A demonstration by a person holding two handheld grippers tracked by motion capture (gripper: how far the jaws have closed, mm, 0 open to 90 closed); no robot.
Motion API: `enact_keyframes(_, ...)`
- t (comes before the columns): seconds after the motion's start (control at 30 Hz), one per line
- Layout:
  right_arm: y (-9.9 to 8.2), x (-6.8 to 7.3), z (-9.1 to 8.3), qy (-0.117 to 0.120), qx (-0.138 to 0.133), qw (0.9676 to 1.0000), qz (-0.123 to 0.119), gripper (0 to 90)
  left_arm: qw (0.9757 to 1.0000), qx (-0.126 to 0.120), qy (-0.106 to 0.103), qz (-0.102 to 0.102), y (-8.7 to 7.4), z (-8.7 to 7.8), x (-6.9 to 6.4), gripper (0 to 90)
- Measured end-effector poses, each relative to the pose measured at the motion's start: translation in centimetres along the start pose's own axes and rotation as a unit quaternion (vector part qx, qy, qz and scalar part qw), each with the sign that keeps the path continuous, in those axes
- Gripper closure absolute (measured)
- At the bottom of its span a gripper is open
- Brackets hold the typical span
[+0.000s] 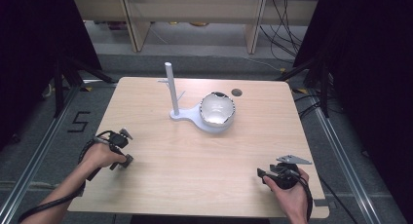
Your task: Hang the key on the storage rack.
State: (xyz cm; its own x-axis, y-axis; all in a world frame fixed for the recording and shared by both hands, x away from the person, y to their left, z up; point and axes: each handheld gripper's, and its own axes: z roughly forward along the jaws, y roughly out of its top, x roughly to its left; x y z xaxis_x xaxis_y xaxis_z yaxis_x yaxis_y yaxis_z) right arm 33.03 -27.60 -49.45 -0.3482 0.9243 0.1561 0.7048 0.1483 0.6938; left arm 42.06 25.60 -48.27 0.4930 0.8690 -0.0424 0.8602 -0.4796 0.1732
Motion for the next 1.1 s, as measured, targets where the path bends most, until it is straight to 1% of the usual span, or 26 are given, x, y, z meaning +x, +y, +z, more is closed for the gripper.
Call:
enact_keyframes(0.03, 0.0, 0.0, 0.0, 0.001, 0.000, 1.0000, 0.000, 42.8, 1.0000, 0.002, -0.001, 0.003, 0.0, -0.1, 0.0, 73.2)
enact_keyframes(0.07, 0.0, 0.0, 0.0, 0.000, 0.001, 1.0000, -0.001, 42.8, 1.0000, 0.000, -0.002, 0.003, -0.1, -0.1, 0.0, 76.3)
enact_keyframes(0.1, 0.0, 0.1, 0.1, 0.006, -0.001, 0.9999, 0.008, 42.8, 1.0000, 0.001, -0.003, 0.007, -0.1, -0.3, 0.1, 78.7)
enact_keyframes(0.13, -0.1, -0.1, 0.4, 0.003, -0.011, 0.9999, -0.009, 42.8, 1.0000, -0.004, -0.006, 0.007, -0.1, -0.4, 0.1, 81.0)
enact_keyframes(0.17, 0.0, 0.2, 0.1, 0.000, 0.008, 0.9999, 0.011, 42.7, 0.9999, -0.009, -0.013, 0.005, -0.1, -0.6, 0.0, 82.1)
enact_keyframes(0.2, 0.0, 0.2, 0.1, 0.005, 0.006, 0.9999, 0.008, 42.7, 0.9999, -0.008, -0.012, 0.006, -0.1, -0.6, 0.0, 82.2)
enact_keyframes(0.3, 0.0, 0.2, 0.1, 0.002, 0.006, 1.0000, 0.005, 42.7, 0.9999, -0.006, -0.010, 0.009, -0.1, -0.6, -0.1, 82.5)
enact_keyframes(0.33, 0.0, 0.2, 0.1, 0.002, 0.007, 1.0000, 0.007, 42.7, 0.9998, 0.000, -0.007, 0.016, 0.0, -0.6, -0.1, 82.5)
enact_keyframes(0.37, 0.0, 0.2, 0.1, -0.002, 0.008, 0.9999, 0.009, 42.6, 0.9998, -0.001, -0.006, 0.017, 0.0, -0.6, -0.1, 82.5)
enact_keyframes(0.4, -0.1, 0.1, 0.2, -0.009, -0.003, 1.0000, -0.003, 42.5, 0.9998, -0.005, -0.004, 0.016, 0.0, -0.6, -0.2, 82.7)
enact_keyframes(0.47, -0.1, 0.0, 0.1, -0.005, 0.000, 1.0000, -0.003, 42.4, 0.9998, -0.006, -0.005, 0.016, 0.0, -0.6, -0.3, 82.7)
enact_keyframes(0.5, -0.1, -0.1, 0.2, -0.004, -0.006, 0.9999, -0.013, 42.4, 0.9998, -0.006, -0.005, 0.018, 0.0, -0.6, -0.3, 82.7)
enact_keyframes(0.53, 0.0, 0.1, 0.1, -0.001, 0.003, 1.0000, 0.002, 42.4, 0.9998, -0.004, -0.005, 0.021, 0.1, -0.7, -0.4, 82.8)
enact_keyframes(0.7, 0.0, 0.0, 0.1, 0.000, 0.003, 1.0000, -0.003, 42.4, 0.9994, -0.017, 0.001, 0.029, 0.3, -1.4, -0.7, 82.9)
enact_keyframes(0.73, 0.0, 0.2, 0.0, -0.002, 0.006, 1.0000, 0.005, 42.4, 0.9993, -0.017, 0.003, 0.032, 0.4, -1.7, -0.7, 82.9)
enact_keyframes(0.77, 0.0, 0.2, 0.0, -0.005, 0.007, 0.9999, 0.007, 42.4, 0.9991, -0.023, 0.005, 0.034, 0.4, -1.9, -0.8, 82.8)
enact_keyframes(0.8, 0.0, 0.2, 0.0, -0.005, 0.007, 0.9999, 0.007, 42.4, 0.9991, -0.024, 0.006, 0.034, 0.5, -2.1, -0.9, 82.8)
enact_keyframes(0.83, 0.0, 0.2, 0.1, 0.000, 0.009, 0.9999, 0.010, 42.4, 0.9988, -0.031, 0.010, 0.038, 0.7, -2.6, -1.0, 82.8)
enact_keyframes(0.87, 0.0, 0.2, 0.1, 0.000, 0.009, 0.9999, 0.010, 42.4, 0.9988, -0.031, 0.010, 0.038, 0.7, -2.6, -1.0, 82.9)
enact_keyframes(0.9, 0.0, 0.2, 0.1, -0.002, 0.005, 1.0000, 0.006, 42.4, 0.9986, -0.028, 0.012, 0.042, 1.0, -3.1, -1.1, 82.9)
enact_keyframes(0.93, 0.0, 0.2, 0.1, -0.002, 0.005, 1.0000, 0.006, 42.4, 0.9986, -0.028, 0.012, 0.042, 1.0, -3.1, -1.1, 82.8)
enact_keyframes(0.97, 0.0, 0.1, 0.2, 0.004, 0.000, 1.0000, 0.007, 42.4, 0.9983, -0.032, 0.016, 0.046, 1.1, -3.3, -1.1, 82.8)
enact_keyframes(1.0, 0.0, 0.1, 0.2, 0.005, 0.000, 1.0000, 0.006, 42.4, 0.9983, -0.035, 0.016, 0.043, 1.1, -3.4, -1.2, 82.8)
enact_keyframes(1.03, 0.1, 0.1, 0.0, 0.002, 0.004, 1.0000, 0.004, 42.4, 0.9973, -0.035, 0.022, 0.060, 1.3, -3.7, -1.0, 82.8)
enact_keyframes(1.07, 0.0, 0.0, 0.0, -0.006, 0.006, 1.0000, 0.002, 42.4, 0.9976, -0.043, 0.022, 0.049, 1.4, -4.0, -1.1, 82.8)
enact_keyframes(1.1, 0.0, 0.0, 0.0, -0.006, 0.006, 1.0000, 0.002, 42.4, 0.9976, -0.043, 0.022, 0.049, 1.4, -4.0, -1.1, 82.8)
